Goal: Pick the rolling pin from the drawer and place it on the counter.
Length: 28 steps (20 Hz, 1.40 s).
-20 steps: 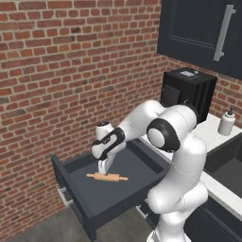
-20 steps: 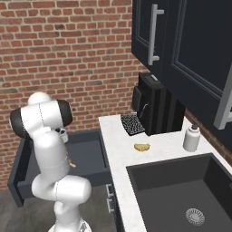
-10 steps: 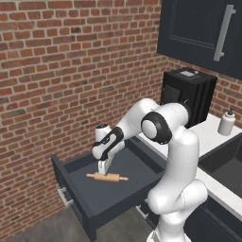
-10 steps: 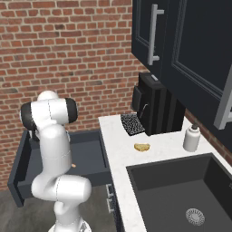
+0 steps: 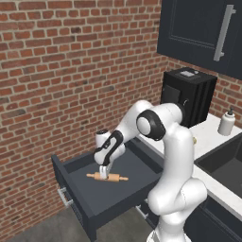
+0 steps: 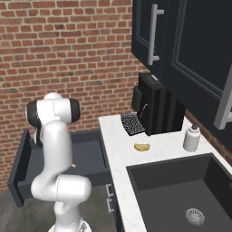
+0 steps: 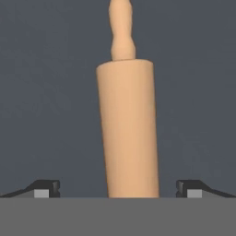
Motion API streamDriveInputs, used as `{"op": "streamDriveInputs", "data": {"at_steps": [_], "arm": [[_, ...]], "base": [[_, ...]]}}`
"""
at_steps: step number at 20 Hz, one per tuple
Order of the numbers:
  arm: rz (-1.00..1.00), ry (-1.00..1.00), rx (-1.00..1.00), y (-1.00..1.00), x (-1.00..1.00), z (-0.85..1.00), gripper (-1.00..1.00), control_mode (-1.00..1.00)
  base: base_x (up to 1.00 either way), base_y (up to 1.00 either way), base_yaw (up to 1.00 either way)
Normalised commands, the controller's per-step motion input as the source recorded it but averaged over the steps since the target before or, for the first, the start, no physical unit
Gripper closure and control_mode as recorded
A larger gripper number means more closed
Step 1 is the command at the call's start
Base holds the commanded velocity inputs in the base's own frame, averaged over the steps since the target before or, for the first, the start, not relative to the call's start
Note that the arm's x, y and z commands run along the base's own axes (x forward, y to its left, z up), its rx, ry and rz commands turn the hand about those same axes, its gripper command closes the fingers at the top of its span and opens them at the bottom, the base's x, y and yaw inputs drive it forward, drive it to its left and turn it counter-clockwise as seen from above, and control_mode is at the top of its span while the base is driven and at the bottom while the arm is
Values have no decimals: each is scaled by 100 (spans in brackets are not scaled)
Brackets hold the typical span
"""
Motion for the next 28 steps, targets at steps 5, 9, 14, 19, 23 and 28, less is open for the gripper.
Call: {"op": "streamDriveInputs", "data": {"at_steps": [5,9,14,19,23,28], "arm": [[0,-3,0,0,28,-26,-100,-100],[3,-5,0,0,28,-22,-100,-100],[7,-1,0,0,0,-34,-100,-100],[8,0,0,0,-10,-49,-100,-100],[11,0,0,3,-27,-63,100,-100],[8,-2,0,1,-46,-13,100,-100]], "base": [[0,0,0],[0,0,0],[0,0,0],[0,0,0],[0,0,0],[0,0,0]]}}
